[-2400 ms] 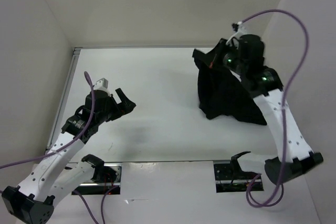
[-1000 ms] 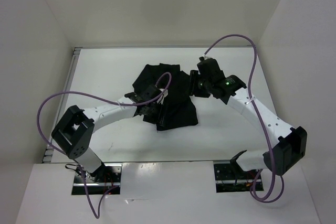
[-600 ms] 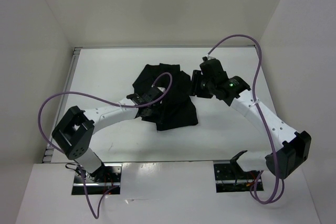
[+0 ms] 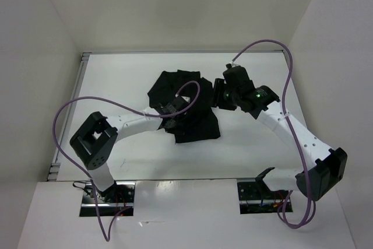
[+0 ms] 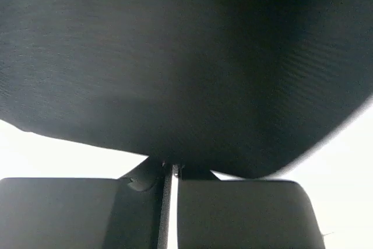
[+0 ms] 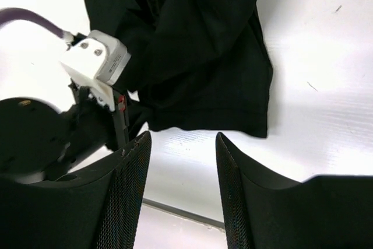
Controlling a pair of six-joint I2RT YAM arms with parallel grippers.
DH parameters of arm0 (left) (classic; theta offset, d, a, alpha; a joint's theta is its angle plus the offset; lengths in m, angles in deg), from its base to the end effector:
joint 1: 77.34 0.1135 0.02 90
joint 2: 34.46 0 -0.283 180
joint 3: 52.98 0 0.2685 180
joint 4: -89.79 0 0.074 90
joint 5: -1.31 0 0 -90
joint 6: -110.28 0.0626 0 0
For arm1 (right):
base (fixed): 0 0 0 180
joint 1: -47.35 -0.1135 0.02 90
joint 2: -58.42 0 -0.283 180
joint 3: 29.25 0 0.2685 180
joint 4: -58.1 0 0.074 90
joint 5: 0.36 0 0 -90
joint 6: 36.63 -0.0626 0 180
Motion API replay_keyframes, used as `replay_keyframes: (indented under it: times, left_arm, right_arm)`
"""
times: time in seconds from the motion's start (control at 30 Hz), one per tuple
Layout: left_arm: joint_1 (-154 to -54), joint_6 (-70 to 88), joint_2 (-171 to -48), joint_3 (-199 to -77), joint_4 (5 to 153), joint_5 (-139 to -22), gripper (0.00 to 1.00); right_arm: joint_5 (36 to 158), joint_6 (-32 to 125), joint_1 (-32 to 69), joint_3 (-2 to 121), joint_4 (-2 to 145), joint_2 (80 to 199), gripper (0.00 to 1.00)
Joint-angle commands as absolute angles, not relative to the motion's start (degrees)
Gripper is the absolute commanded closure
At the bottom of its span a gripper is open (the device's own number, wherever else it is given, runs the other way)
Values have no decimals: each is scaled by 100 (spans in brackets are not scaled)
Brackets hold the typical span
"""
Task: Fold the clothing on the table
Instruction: Flatten the skirt out
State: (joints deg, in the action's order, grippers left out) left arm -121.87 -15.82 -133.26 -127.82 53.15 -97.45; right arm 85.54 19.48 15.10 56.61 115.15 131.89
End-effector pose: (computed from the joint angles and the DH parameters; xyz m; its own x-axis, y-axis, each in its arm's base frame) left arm 0.2743 -0.2564 0.1658 -0.8788 0.0476 -0.4748 0.1510 0.9716 -0.1820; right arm 0.2551 0.1556 0.3465 -0.7663 0.1741 -0.6185 -0.0747 0.9319 0.3549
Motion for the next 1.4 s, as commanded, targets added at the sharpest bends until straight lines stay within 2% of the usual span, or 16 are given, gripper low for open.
replay_keyframes:
  times: [0.0, 0.17, 0.3, 0.4, 0.57, 0.73, 0.97, 1.13, 1.27, 1.33, 1.37]
  left_arm:
    - [-12453, -1225, -12791, -13627, 5211, -9425, 100]
    - [-12515, -742, -12534, -15419, 4989, -7527, 100]
    - [-12515, -512, -12271, -17045, 4586, -7208, 100]
    - [-12182, -600, -11762, -16926, 4585, -7400, 100]
    - [-11664, -977, -11155, -15819, 4707, -7885, 100]
    - [-11286, -1163, -10961, -14819, 4928, -7447, 100]
    - [-10627, -1655, -10846, -13797, 4953, -7614, 100]
    - [-10248, -1664, -11294, -14086, 5156, -6919, 100]
    - [-10195, -1541, -11557, -14217, 5393, -6926, 100]
    - [-10142, -1488, -12215, -14620, 5307, -6840, 100]
    - [-10142, -1401, -12513, -15353, 5210, -6752, 100]
  right_arm:
    - [8306, 1725, 1562, 5539, 11521, 12873, 46]
    - [7664, 1180, 2053, 4820, 11601, 12304, 46]
    - [7259, 951, 2597, 4529, 11601, 11784, 46]
    - [7048, 819, 2669, 4405, 11531, 11327, 46]
    - [6942, 766, 2862, 4282, 11347, 10808, 46]
    - [7188, 951, 2924, 4282, 11346, 10947, 46]
    - [7635, 1065, 2924, 4230, 11346, 11010, 46]
    - [8093, 1399, 2924, 4229, 11293, 11202, 46]
    - [8094, 1338, 2924, 4229, 11346, 11282, 46]
    - [7901, 1277, 2924, 4229, 11460, 11282, 46]
    - [7822, 1215, 2924, 4290, 11460, 11282, 46]
